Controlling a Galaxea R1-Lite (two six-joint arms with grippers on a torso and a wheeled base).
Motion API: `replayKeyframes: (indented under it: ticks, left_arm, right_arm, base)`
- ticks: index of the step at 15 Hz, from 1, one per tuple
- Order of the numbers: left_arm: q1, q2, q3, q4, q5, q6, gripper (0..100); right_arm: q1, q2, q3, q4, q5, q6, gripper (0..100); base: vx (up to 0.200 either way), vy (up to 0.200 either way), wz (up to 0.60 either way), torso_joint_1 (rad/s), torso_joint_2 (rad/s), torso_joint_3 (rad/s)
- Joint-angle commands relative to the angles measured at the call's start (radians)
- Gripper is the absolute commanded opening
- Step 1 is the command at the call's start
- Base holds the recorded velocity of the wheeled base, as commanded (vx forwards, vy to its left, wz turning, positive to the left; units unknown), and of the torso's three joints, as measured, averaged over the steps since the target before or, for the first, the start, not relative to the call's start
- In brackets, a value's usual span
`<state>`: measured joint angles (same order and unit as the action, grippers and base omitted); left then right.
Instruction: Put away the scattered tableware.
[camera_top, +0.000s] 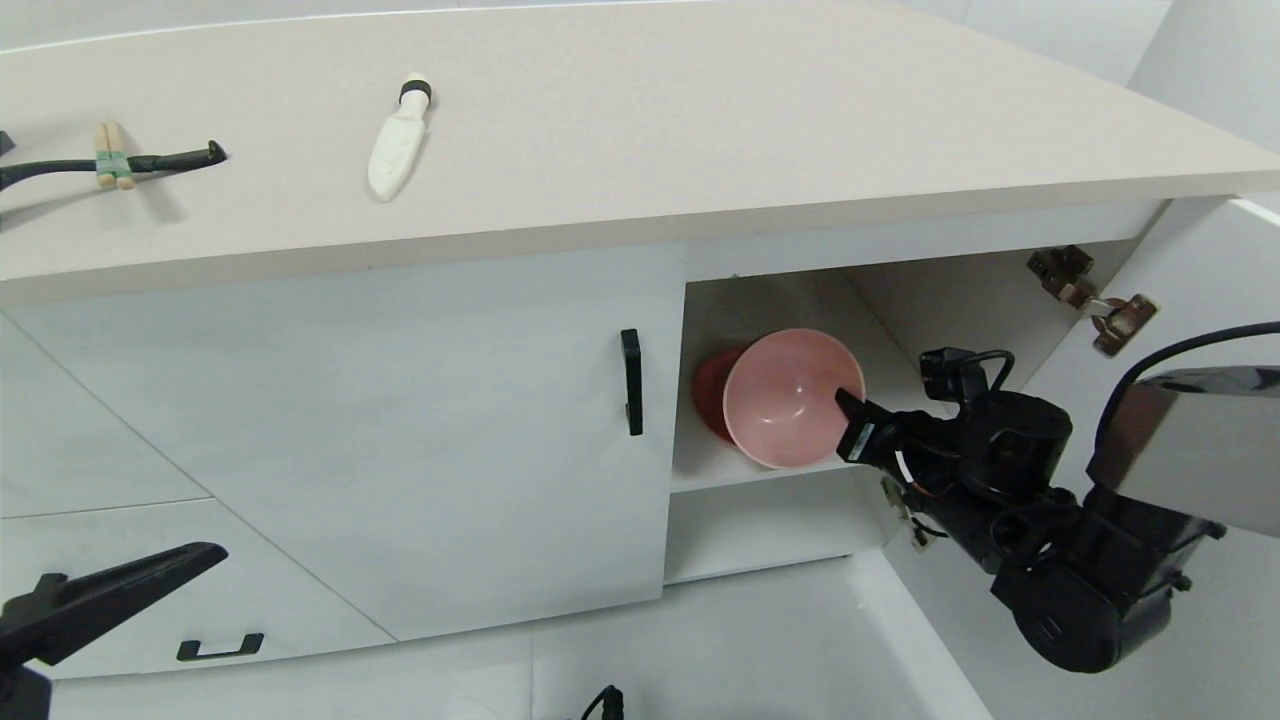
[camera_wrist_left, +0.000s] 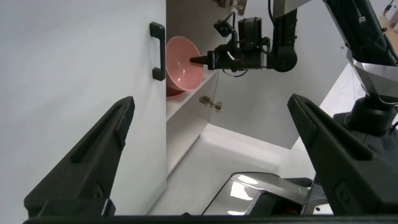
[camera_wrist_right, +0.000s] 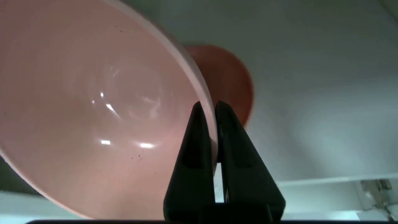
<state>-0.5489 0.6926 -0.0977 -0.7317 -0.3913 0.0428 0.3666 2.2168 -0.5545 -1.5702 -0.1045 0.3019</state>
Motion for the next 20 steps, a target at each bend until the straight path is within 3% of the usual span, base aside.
replayKeyframes:
  ticks: [1, 20]
  left_arm:
    - [0.026, 0.005, 0.003, 0.000, 0.000, 0.002, 100]
    - [0.030, -0.018, 0.009, 0.006, -0.001, 0.002, 100]
  right_arm:
    - [-0.017, 0.035, -0.025, -0.001, 0.000, 0.000, 0]
    - [-0.028, 0.086, -0.096, 0.018, -0.003, 0.000, 0]
  base:
    - [0.000, 0.000, 0.00, 0.000, 0.00, 0.000]
    - [0.000, 0.000, 0.00, 0.000, 0.00, 0.000]
